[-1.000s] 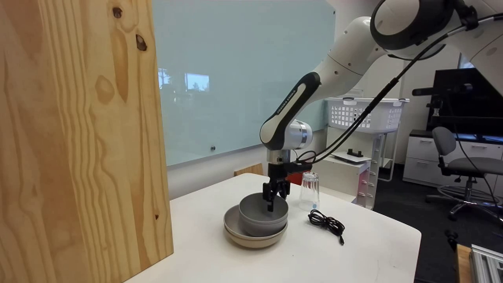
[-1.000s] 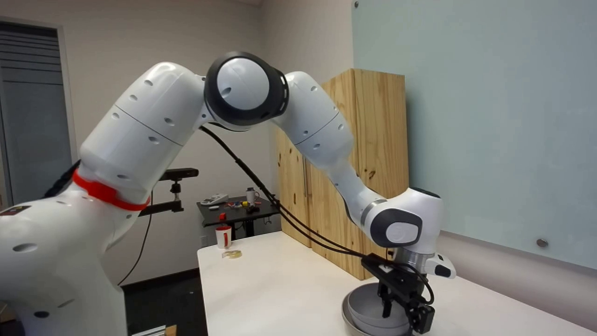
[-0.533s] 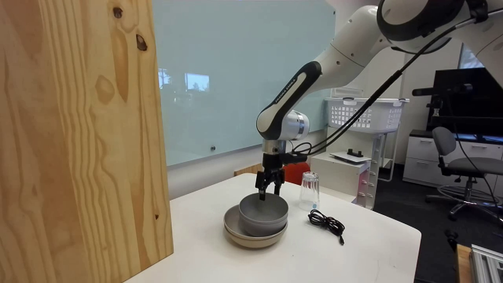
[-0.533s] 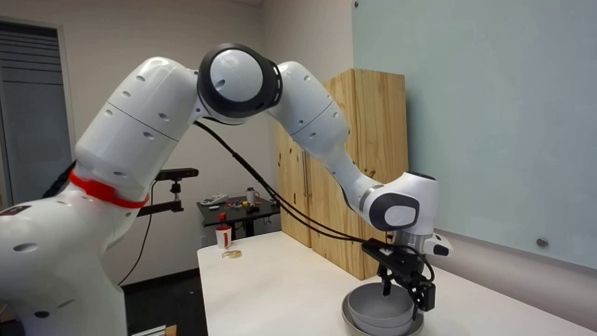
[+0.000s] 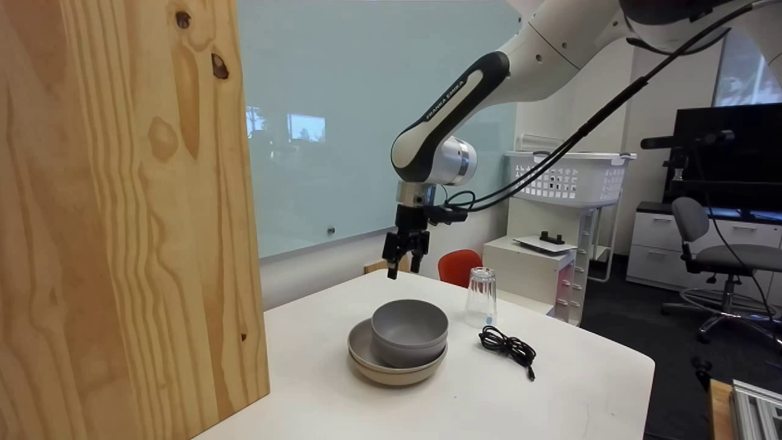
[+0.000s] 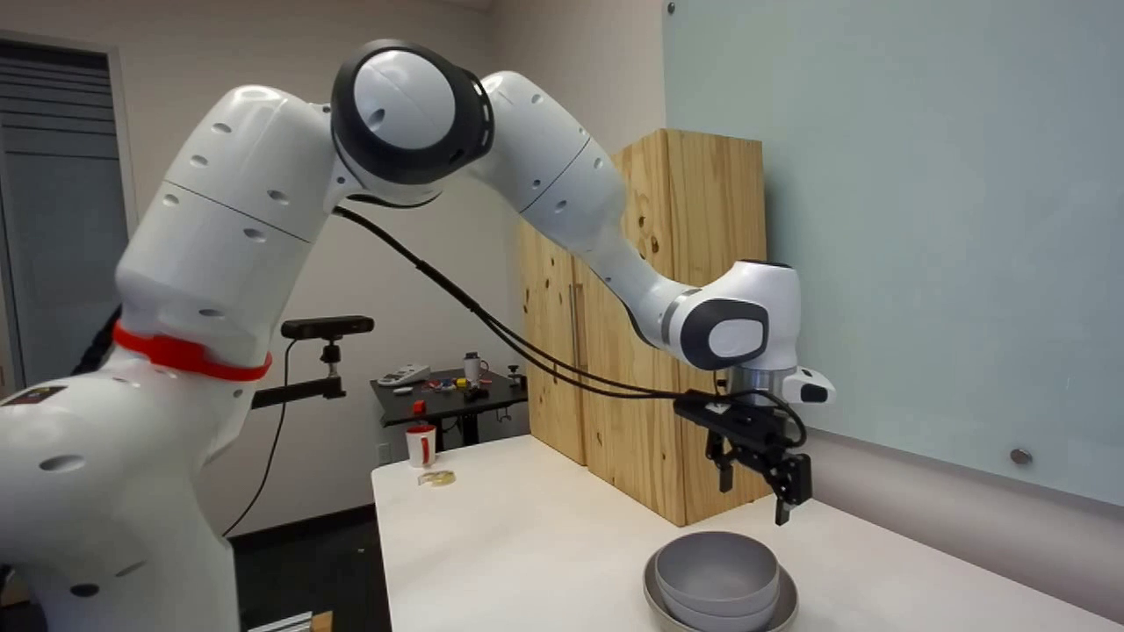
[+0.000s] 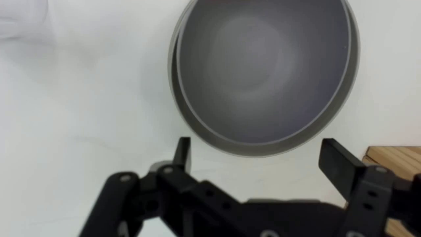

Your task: Put the right bowl in the left bowl, then put the bowls on the plate

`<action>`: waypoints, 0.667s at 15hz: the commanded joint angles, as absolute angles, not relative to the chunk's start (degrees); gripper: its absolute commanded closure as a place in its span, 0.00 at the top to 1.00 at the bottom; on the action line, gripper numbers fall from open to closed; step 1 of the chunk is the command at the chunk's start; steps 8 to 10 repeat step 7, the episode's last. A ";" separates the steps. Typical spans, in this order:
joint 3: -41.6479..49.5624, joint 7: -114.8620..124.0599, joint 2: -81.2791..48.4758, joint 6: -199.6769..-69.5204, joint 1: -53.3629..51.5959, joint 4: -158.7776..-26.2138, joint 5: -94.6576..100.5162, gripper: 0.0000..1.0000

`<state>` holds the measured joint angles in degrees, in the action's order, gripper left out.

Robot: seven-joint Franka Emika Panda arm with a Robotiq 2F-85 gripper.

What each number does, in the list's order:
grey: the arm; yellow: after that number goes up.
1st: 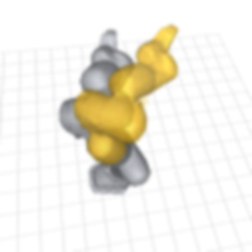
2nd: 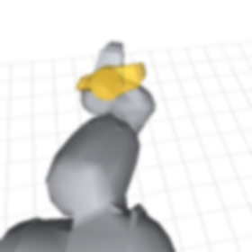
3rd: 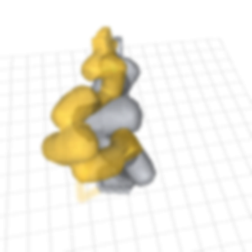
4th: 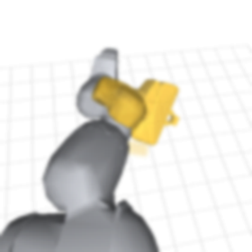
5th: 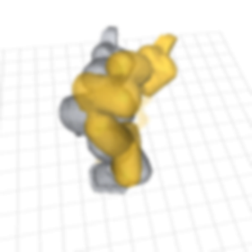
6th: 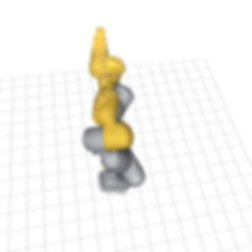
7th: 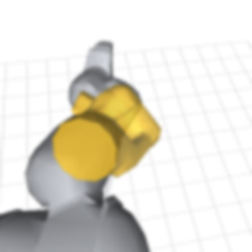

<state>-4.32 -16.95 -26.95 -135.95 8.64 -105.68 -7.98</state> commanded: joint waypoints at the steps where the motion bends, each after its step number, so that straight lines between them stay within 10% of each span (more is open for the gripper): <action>1: -4.56 -16.47 -25.63 -135.60 6.73 -108.52 -8.08 1.00; 10: -4.21 -14.76 -26.66 -134.93 5.65 -107.32 -8.17 1.00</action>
